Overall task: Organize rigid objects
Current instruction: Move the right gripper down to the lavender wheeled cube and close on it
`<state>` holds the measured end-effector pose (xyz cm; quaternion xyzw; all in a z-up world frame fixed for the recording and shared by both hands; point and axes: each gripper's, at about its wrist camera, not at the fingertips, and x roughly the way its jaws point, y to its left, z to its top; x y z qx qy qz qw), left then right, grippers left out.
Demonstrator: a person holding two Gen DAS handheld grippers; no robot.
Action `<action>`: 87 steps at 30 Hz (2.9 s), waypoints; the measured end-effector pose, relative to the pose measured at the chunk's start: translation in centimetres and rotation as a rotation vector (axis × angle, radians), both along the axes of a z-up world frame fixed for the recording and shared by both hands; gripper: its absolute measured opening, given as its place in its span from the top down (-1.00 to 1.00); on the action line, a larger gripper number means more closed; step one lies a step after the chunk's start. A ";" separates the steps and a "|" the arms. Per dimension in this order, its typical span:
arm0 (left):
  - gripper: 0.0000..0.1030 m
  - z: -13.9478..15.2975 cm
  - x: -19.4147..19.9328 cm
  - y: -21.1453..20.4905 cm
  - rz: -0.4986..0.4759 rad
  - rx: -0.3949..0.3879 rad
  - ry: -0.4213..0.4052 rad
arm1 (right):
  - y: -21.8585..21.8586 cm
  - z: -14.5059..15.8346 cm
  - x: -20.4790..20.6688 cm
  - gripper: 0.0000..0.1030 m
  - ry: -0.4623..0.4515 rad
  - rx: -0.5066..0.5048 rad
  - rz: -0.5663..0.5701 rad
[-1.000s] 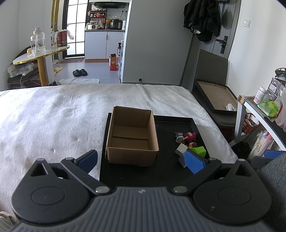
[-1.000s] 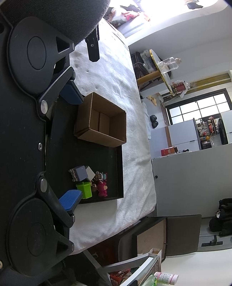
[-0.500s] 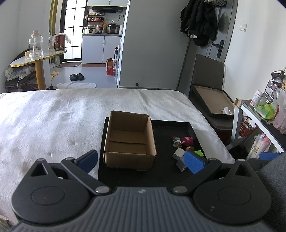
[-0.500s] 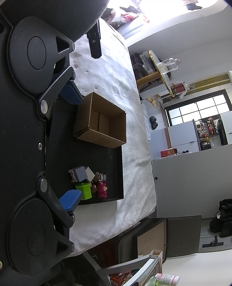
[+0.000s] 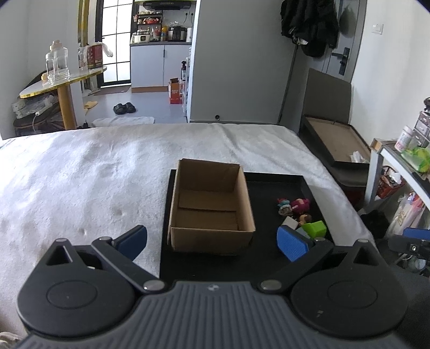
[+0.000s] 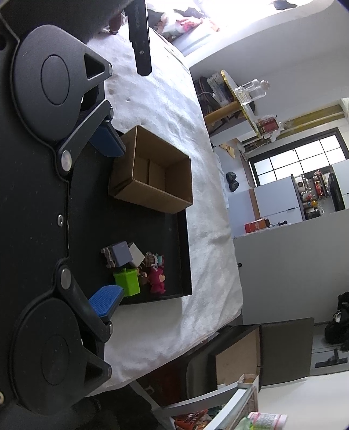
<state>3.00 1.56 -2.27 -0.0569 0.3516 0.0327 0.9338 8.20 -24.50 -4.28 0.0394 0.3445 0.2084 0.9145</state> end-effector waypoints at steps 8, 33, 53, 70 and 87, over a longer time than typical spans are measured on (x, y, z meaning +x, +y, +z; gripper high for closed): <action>-0.99 -1.3 1.3 1.3 0.041 0.015 0.032 | -1.0 -1.5 1.4 -1.00 0.018 0.017 -0.012; -0.94 -7.7 7.1 2.8 0.150 0.135 0.149 | -2.5 -7.7 5.8 -0.99 0.110 0.061 -0.067; -0.62 -11.3 11.0 2.9 0.284 0.185 0.148 | -1.8 -12.3 8.9 -0.70 0.204 0.002 -0.109; -0.21 -14.9 15.4 2.0 0.285 0.222 0.189 | 1.4 -15.4 11.9 -0.42 0.171 -0.083 -0.023; 0.35 -15.7 15.6 2.0 0.320 0.247 0.193 | 4.1 -17.5 14.0 -0.40 0.134 -0.165 0.031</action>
